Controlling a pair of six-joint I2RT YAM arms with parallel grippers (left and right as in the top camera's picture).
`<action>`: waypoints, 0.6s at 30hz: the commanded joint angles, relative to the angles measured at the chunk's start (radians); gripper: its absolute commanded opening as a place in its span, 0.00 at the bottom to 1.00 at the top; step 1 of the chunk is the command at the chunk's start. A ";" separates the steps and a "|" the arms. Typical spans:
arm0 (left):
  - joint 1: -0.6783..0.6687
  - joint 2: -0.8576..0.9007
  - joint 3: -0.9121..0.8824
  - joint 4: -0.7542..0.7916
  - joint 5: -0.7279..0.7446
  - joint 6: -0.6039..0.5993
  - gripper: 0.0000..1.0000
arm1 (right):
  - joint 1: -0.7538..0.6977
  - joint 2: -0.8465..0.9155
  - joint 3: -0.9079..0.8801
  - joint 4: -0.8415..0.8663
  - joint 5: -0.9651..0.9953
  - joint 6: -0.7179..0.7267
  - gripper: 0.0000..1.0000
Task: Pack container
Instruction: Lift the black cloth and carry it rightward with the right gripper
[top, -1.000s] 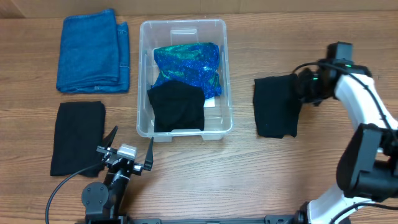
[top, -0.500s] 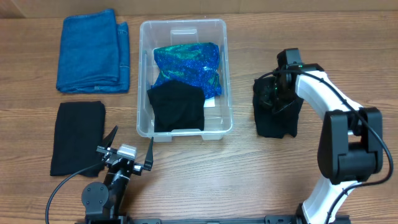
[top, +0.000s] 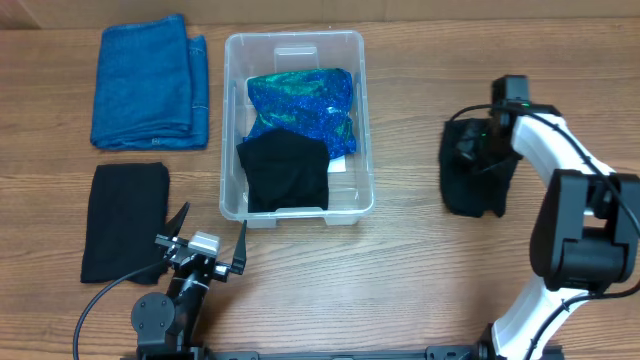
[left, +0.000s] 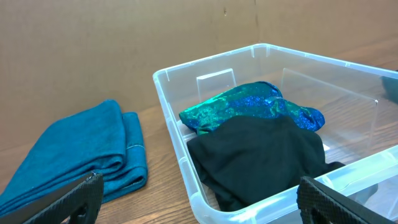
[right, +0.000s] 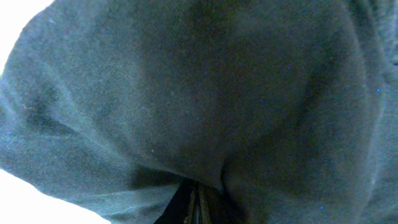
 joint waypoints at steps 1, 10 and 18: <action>0.005 -0.006 -0.004 0.001 0.001 0.019 1.00 | -0.072 0.016 0.012 0.033 0.056 0.008 0.04; 0.005 -0.006 -0.004 0.001 0.001 0.019 1.00 | -0.235 0.016 0.098 -0.022 0.091 0.011 0.29; 0.005 -0.006 -0.004 0.001 0.001 0.019 1.00 | -0.123 0.016 0.262 -0.286 0.072 -0.163 0.96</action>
